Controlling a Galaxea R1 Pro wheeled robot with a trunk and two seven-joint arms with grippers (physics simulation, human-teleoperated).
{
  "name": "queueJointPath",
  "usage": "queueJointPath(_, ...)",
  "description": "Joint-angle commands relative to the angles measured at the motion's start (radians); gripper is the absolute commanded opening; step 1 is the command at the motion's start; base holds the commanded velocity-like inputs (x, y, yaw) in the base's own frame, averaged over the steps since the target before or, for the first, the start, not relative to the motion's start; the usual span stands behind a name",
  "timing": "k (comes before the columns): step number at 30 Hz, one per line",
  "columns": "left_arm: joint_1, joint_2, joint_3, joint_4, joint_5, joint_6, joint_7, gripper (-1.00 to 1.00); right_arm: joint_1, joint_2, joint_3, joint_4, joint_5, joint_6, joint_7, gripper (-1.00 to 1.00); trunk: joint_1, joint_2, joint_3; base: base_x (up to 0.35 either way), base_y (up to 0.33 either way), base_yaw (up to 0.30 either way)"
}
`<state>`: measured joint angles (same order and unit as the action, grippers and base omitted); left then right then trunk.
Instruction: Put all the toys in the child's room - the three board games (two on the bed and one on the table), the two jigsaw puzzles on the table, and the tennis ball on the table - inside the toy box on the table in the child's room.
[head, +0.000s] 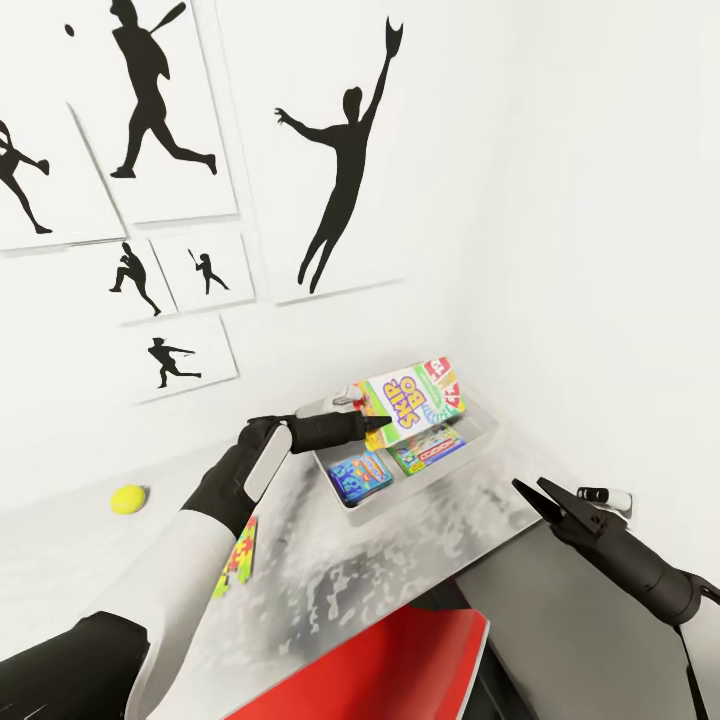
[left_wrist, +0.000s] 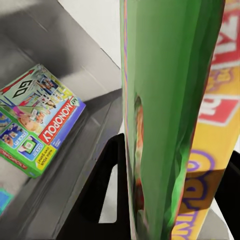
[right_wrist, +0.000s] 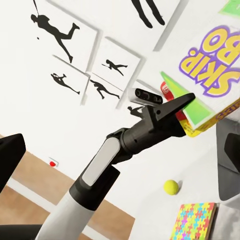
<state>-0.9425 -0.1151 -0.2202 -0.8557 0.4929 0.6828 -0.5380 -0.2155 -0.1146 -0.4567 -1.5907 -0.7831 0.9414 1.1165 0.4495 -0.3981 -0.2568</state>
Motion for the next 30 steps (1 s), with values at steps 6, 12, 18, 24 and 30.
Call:
queueJointPath(6, -0.001, -0.001, 0.001, 0.001, 0.007, 0.007, 0.037, -1.0, -0.001, 0.001, -0.002, 0.0, 0.0, 0.003, 0.002, 1.0, 0.001, -0.002, -0.002, 0.0, 0.0, 0.0)
queueJointPath(12, -0.002, -0.003, 0.001, 0.04, 0.007, 0.003, 0.061, -1.0, -0.001, 0.001, -0.001, 0.0, 0.0, 0.002, 0.002, 1.0, 0.001, -0.002, -0.002, 0.0, 0.0, 0.0)
queueJointPath(18, -0.003, -0.005, 0.001, 0.071, 0.007, -0.017, 0.066, -1.0, -0.001, 0.001, 0.0, 0.0, 0.001, 0.002, 0.002, 1.0, 0.001, -0.002, -0.002, 0.0, 0.0, 0.0)
queueJointPath(24, -0.004, -0.006, 0.001, 0.075, 0.007, -0.02, 0.067, -1.0, -0.001, 0.003, 0.0, 0.0, 0.001, 0.002, 0.002, 1.0, 0.001, -0.002, -0.002, 0.0, 0.0, 0.0)
queueJointPath(30, -0.004, -0.007, 0.001, 0.075, 0.006, -0.022, 0.067, 1.0, -0.001, 0.002, 0.0, 0.0, 0.001, 0.001, 0.002, 1.0, 0.001, -0.002, -0.002, 0.0, 0.0, 0.0)
